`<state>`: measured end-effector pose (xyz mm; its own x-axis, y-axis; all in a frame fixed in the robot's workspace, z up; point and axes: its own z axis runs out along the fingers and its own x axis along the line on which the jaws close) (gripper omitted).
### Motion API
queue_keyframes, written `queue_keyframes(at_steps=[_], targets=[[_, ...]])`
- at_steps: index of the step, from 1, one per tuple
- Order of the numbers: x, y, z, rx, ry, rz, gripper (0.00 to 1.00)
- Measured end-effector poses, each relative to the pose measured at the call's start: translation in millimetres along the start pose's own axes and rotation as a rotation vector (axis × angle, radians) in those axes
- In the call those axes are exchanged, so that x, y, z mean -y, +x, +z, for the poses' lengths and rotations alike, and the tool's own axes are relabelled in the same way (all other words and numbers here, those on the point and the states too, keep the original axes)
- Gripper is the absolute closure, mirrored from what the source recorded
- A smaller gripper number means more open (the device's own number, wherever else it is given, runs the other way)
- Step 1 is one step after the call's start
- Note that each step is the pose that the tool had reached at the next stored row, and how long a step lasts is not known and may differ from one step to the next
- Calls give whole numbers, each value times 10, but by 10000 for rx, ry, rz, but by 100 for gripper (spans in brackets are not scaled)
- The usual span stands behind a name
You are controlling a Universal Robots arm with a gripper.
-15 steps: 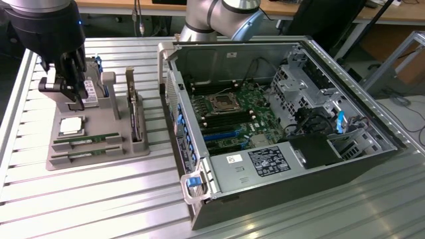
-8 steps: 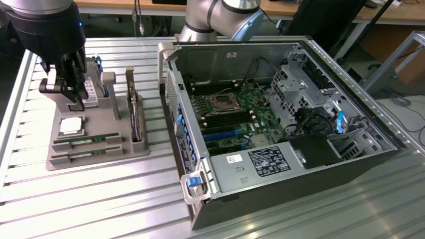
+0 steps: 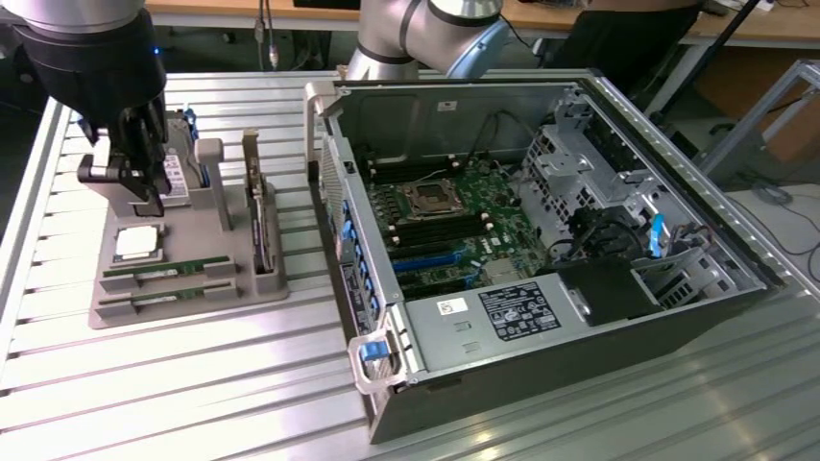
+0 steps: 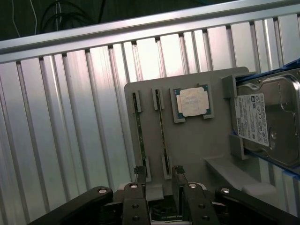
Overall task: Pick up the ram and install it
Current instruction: 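Pick up the ram and move it above insertion slot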
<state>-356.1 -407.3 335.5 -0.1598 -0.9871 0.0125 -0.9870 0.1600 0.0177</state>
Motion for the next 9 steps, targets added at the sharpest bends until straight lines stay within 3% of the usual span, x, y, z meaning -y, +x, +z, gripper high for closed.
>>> queue_keyframes(at_steps=[9], targets=[[0, 0, 28, 0, 0, 0, 64]])
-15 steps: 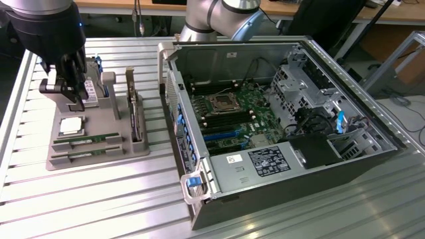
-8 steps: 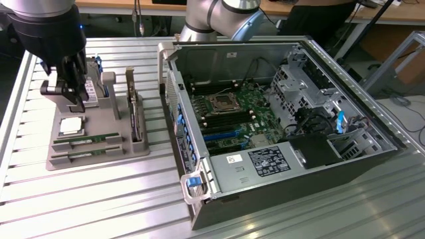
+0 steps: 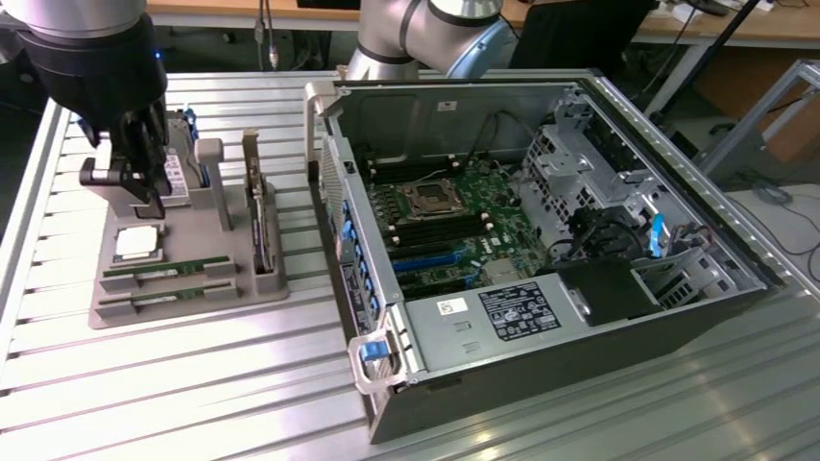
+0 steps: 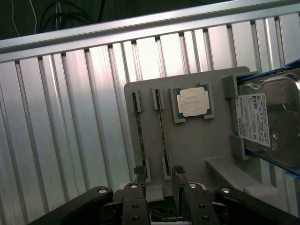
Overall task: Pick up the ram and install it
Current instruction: 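Pick up the ram and move it above insertion slot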
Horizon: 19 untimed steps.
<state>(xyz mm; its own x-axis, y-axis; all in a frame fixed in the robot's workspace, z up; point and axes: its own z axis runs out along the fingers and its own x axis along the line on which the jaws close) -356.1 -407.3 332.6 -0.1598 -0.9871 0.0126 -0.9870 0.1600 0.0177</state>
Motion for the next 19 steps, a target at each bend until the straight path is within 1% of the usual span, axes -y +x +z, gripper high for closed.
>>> queue_keyframes(at_steps=[8, 9, 11, 12, 16, 19], targets=[[1, 0, 30, 0, 0, -12, 64], [1, 0, 33, -3, 1, -90, 64], [1, 0, 42, -20, 9, -619, 64], [1, 0, 44, -23, 11, -784, 64], [1, -1, 51, -27, 14, -1018, 64], [1, -1, 66, -27, 15, -1021, 64]])
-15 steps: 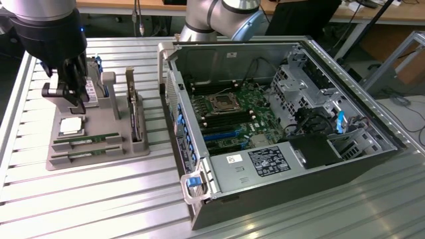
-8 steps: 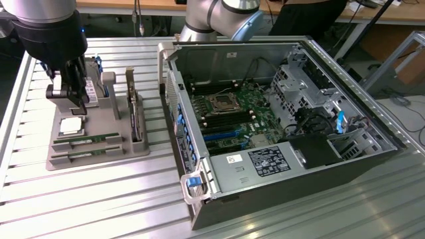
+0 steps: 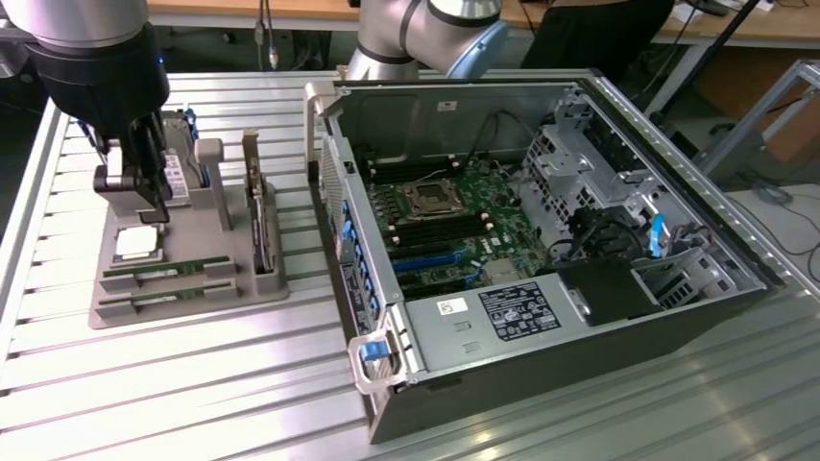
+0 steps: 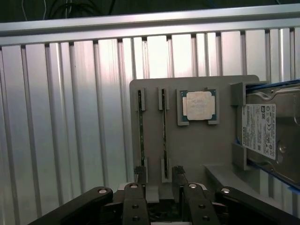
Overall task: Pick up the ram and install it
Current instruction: 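Pick up the ram and move it above insertion slot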
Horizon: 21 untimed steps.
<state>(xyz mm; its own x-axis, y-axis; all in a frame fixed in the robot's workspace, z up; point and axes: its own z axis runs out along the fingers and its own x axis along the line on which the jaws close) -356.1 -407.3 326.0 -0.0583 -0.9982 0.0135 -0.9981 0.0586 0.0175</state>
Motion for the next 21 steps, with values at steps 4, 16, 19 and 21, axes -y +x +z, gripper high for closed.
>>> queue_keyframes(at_steps=[4, 16, 19, 21], targets=[[0, 0, 21, 0, -1, 0, 64], [2, -1, 78, 0, 0, 0, 64], [1, -1, 90, 0, 0, 0, 64], [2, -1, 100, -1, -1, 0, 64]])
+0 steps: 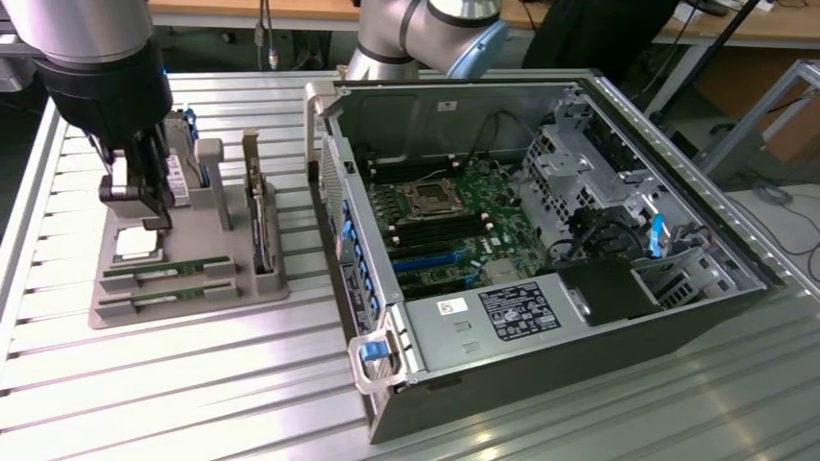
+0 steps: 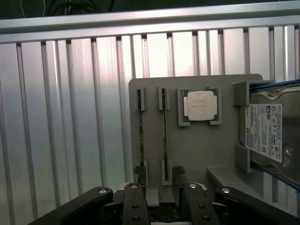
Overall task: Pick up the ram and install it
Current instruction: 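Pick up the ram and move it above insertion slot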
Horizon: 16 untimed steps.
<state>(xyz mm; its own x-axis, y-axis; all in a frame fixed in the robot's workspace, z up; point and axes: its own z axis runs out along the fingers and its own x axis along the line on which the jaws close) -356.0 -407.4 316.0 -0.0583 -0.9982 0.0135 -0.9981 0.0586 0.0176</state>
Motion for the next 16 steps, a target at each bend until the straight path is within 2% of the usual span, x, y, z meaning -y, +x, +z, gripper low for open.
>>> queue_keyframes(at_steps=[16], targets=[[1, -1, 70, 0, 0, 0, 64]])
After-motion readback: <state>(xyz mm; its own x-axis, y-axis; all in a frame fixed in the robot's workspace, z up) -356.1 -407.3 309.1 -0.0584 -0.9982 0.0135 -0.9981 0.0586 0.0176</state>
